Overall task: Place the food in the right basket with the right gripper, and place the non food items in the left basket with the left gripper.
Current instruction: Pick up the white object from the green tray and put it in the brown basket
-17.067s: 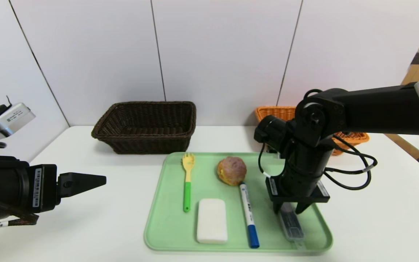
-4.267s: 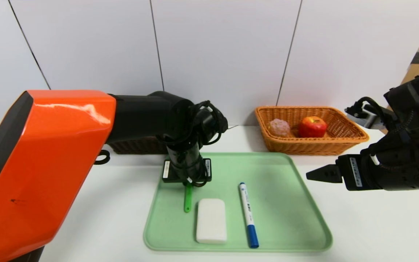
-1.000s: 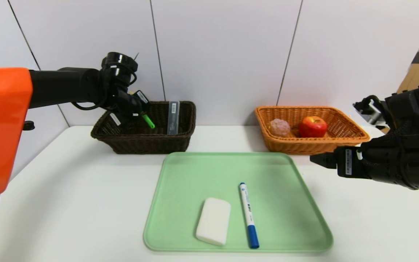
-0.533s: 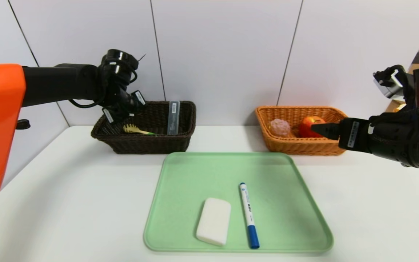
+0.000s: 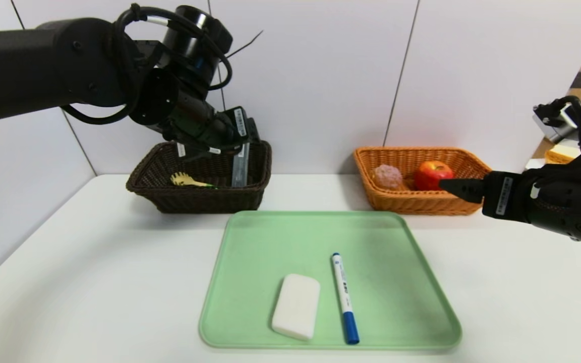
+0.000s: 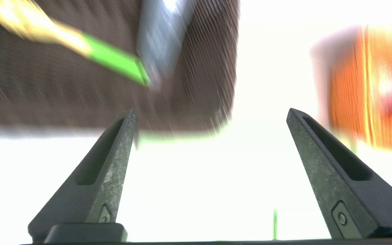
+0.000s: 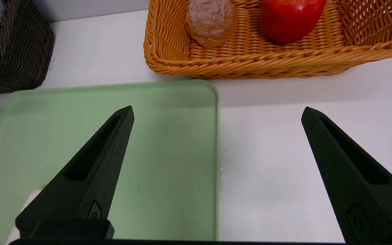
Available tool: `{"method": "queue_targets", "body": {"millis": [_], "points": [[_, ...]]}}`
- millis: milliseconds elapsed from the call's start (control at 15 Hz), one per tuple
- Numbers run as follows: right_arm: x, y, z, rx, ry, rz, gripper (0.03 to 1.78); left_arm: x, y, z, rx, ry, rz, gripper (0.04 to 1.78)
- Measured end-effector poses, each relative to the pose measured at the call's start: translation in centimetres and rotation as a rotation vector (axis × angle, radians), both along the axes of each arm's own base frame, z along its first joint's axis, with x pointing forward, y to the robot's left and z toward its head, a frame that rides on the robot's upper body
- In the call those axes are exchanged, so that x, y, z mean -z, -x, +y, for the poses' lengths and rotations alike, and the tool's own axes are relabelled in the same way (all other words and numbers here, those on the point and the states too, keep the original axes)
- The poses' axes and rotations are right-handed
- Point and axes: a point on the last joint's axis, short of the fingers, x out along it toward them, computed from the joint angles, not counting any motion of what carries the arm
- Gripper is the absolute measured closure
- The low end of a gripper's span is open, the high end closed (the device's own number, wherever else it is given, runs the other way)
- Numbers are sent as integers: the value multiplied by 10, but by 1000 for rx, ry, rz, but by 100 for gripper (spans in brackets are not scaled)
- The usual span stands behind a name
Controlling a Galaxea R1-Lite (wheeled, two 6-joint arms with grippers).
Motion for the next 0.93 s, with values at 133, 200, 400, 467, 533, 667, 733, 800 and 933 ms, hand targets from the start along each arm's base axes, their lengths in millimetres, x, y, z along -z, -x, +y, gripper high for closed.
{"method": "queue_targets", "body": {"millis": [133,200,400,467,533,667,733,800,933], "points": [[5,1,-1,0,7,16,11,1,33,-19,106,-57,93,23],[7,2,0,-2,9,21,11,2,49,-28,168,-78,138,21],[10,3,1,-12,12,30,11,11,74,-48,305,-116,247,18],[10,3,1,-11,13,31,11,17,80,-54,332,-143,280,17],[11,4,1,-11,13,32,11,23,86,-59,356,-180,321,16],[12,4,1,-24,9,39,11,35,92,-71,392,-229,375,15],[13,4,1,-34,5,41,11,41,94,-78,409,-239,389,15],[13,4,1,-36,5,44,11,46,95,-84,423,-246,402,15],[14,4,2,-41,-2,48,11,57,93,-94,441,-249,447,15]]}}
